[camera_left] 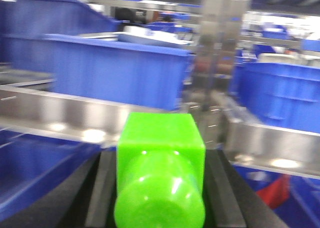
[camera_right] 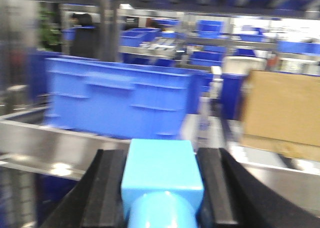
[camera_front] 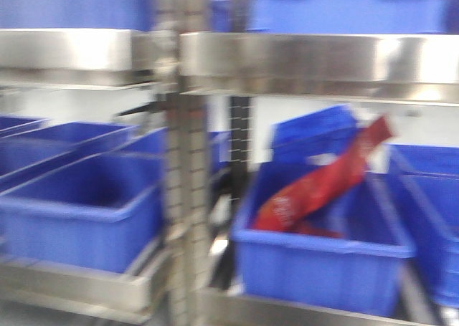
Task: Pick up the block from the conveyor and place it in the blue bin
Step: 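Drive up to the steel shelf of blue bins and stop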
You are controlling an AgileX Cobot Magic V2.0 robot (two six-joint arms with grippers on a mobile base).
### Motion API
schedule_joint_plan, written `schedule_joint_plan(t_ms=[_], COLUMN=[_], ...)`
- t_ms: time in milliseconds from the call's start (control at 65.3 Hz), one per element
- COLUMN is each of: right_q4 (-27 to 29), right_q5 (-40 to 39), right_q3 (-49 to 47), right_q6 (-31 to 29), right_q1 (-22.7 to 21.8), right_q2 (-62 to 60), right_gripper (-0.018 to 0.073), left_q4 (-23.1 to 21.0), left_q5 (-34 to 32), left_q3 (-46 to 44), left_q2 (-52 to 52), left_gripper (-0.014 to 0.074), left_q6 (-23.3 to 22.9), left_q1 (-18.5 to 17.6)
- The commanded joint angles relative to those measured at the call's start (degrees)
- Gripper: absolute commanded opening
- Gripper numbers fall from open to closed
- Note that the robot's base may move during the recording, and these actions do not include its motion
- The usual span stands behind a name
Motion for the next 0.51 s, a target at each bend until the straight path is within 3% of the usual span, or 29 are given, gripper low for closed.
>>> schedule_joint_plan(t_ms=[0, 490], right_q4=[-0.65, -0.65], right_q5=[-1.32, -1.32], right_q3=[-0.4, -0.4], right_q6=[0.0, 0.0], right_q1=[0.03, 0.03], right_q2=[-0.2, -0.2], right_gripper=[-0.0162, -0.0162], left_q4=[-0.52, -0.52], left_q5=[-0.79, -0.79], left_q3=[-0.04, -0.04], left_q2=[-0.25, -0.25], left_gripper=[-0.0111, -0.0111], left_q6=[0.01, 0.01], left_q1=[-0.03, -0.03])
